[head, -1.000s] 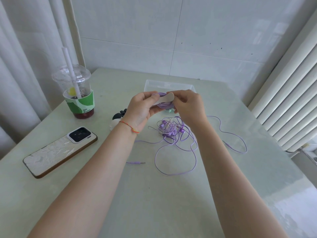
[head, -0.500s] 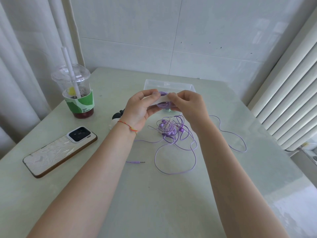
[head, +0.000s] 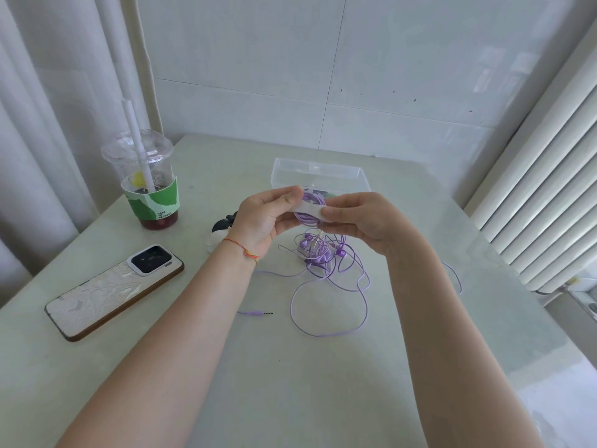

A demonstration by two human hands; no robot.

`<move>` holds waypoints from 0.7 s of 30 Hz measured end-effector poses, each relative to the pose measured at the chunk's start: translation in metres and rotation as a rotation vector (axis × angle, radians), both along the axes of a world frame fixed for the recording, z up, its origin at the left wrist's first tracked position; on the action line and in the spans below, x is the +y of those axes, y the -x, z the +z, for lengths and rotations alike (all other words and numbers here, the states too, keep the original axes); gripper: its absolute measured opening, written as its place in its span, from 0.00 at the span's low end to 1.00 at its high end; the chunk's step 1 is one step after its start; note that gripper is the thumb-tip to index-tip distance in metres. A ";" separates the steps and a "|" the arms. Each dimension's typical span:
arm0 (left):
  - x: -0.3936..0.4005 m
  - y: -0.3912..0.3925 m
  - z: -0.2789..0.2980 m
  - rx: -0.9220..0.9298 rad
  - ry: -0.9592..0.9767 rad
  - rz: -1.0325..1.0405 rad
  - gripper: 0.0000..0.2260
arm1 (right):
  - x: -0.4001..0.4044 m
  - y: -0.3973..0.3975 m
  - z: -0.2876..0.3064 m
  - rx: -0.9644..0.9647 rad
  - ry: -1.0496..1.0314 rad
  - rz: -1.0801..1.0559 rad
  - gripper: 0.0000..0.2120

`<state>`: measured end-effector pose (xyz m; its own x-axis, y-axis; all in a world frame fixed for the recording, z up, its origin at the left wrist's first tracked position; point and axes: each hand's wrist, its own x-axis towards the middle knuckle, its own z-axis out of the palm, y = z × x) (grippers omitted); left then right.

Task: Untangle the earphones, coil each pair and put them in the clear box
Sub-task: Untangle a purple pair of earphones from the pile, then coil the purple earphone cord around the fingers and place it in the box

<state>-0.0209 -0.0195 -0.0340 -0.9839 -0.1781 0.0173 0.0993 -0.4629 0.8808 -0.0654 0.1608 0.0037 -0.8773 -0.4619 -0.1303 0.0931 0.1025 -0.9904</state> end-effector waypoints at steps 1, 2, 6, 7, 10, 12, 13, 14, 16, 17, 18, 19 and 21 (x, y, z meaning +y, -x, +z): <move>0.000 0.001 0.002 -0.011 0.017 0.011 0.05 | -0.001 0.002 0.003 0.025 -0.040 0.005 0.08; 0.000 0.003 0.005 -0.023 0.048 0.028 0.05 | -0.003 0.005 0.006 0.057 -0.084 0.005 0.08; -0.010 0.023 0.014 -0.044 0.343 0.250 0.01 | -0.013 0.023 0.022 0.239 -0.145 -0.167 0.07; -0.014 0.029 0.015 -0.043 0.472 0.351 0.01 | -0.014 0.030 0.026 0.290 -0.140 -0.252 0.07; -0.024 0.039 0.011 -0.059 0.955 0.524 0.09 | -0.012 0.054 0.031 0.435 -0.218 -0.442 0.06; -0.025 0.045 0.005 -0.106 1.086 0.442 0.17 | -0.011 0.065 0.029 0.509 -0.335 -0.494 0.05; -0.025 0.047 0.003 -0.123 1.119 0.381 0.19 | -0.012 0.069 0.027 0.554 -0.414 -0.504 0.05; -0.024 0.049 0.000 -0.135 1.152 0.324 0.21 | -0.014 0.072 0.026 0.597 -0.494 -0.501 0.06; -0.023 0.051 -0.003 -0.136 1.194 0.265 0.21 | -0.021 0.075 0.024 0.639 -0.617 -0.459 0.07; -0.023 0.050 -0.003 -0.134 1.192 0.263 0.21 | -0.026 0.075 0.022 0.640 -0.671 -0.424 0.08; -0.022 0.049 -0.003 -0.132 1.186 0.267 0.21 | -0.030 0.075 0.020 0.637 -0.717 -0.396 0.08; -0.022 0.048 -0.003 -0.130 1.187 0.267 0.21 | -0.035 0.075 0.016 0.631 -0.750 -0.374 0.08; -0.023 0.046 -0.002 -0.129 1.194 0.254 0.22 | -0.045 0.072 0.010 0.613 -0.749 -0.350 0.07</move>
